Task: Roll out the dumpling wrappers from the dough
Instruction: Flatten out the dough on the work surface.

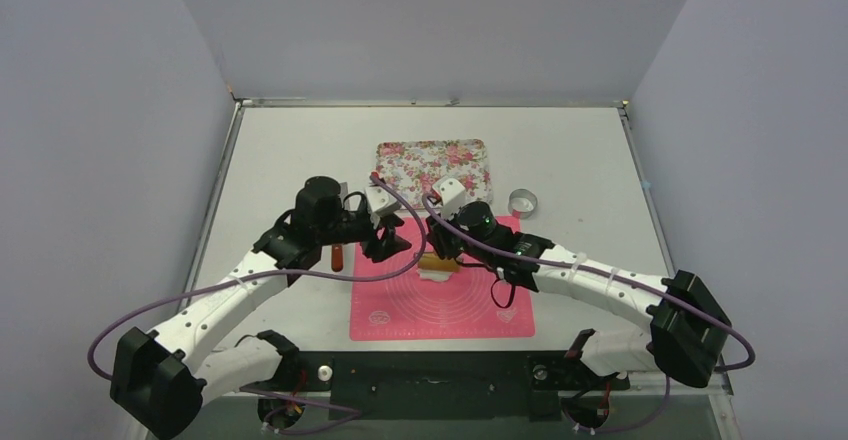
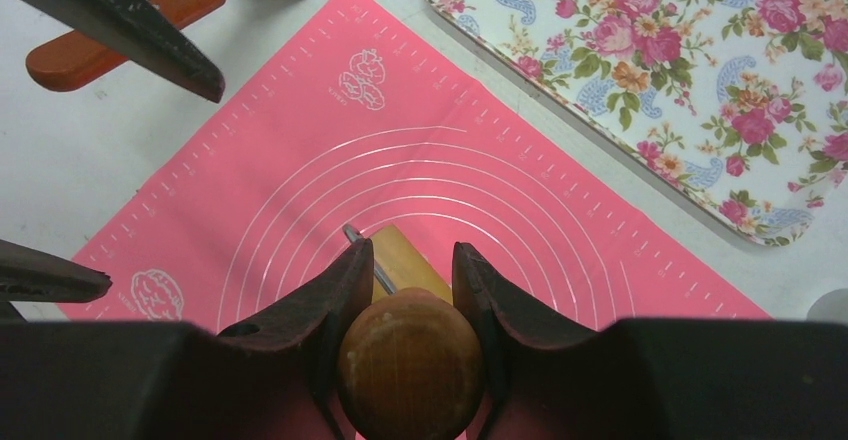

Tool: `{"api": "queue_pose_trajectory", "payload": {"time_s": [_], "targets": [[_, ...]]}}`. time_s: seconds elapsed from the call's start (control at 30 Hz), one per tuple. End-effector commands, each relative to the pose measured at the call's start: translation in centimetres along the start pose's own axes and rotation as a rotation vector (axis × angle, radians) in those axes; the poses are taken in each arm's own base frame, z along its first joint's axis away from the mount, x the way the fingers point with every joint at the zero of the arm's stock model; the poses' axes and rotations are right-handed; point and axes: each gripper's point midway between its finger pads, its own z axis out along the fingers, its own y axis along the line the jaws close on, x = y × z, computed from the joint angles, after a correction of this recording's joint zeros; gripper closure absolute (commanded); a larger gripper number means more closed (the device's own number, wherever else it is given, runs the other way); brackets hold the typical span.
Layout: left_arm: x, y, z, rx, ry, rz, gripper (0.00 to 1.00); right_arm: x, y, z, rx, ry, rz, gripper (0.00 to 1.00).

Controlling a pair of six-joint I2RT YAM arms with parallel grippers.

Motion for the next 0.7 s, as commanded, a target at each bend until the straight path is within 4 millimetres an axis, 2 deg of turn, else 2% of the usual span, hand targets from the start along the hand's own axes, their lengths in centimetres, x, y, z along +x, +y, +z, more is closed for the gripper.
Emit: {"api": "queue_pose_trajectory", "payload": {"time_s": [0.0, 0.13, 0.2, 0.27, 0.43, 0.67], "targets": [[-2.4, 0.1, -0.5, -0.015, -0.094, 0.087, 0.48, -0.3, 2.1, 0.6, -0.038, -0.043, 0.032, 1.00], [-2.4, 0.3, -1.0, -0.048, -0.105, 0.097, 0.48, 2.8, 2.0, 0.8, -0.030, 0.003, 0.078, 1.00], [-2.6, 0.2, -1.2, -0.053, -0.112, 0.096, 0.48, 3.6, 1.8, 0.6, -0.019, 0.010, 0.099, 1.00], [-2.6, 0.2, -1.3, -0.055, -0.112, 0.096, 0.48, 3.5, 1.1, 0.5, 0.015, 0.006, 0.097, 1.00], [-2.5, 0.4, -1.3, -0.064, -0.113, 0.095, 0.48, -0.1, -1.1, 0.5, 0.089, -0.041, 0.037, 1.00], [-2.8, 1.1, -2.6, -0.102, -0.102, 0.087, 0.48, -4.5, 0.7, -1.9, -0.007, -0.094, 0.016, 1.00]]}}
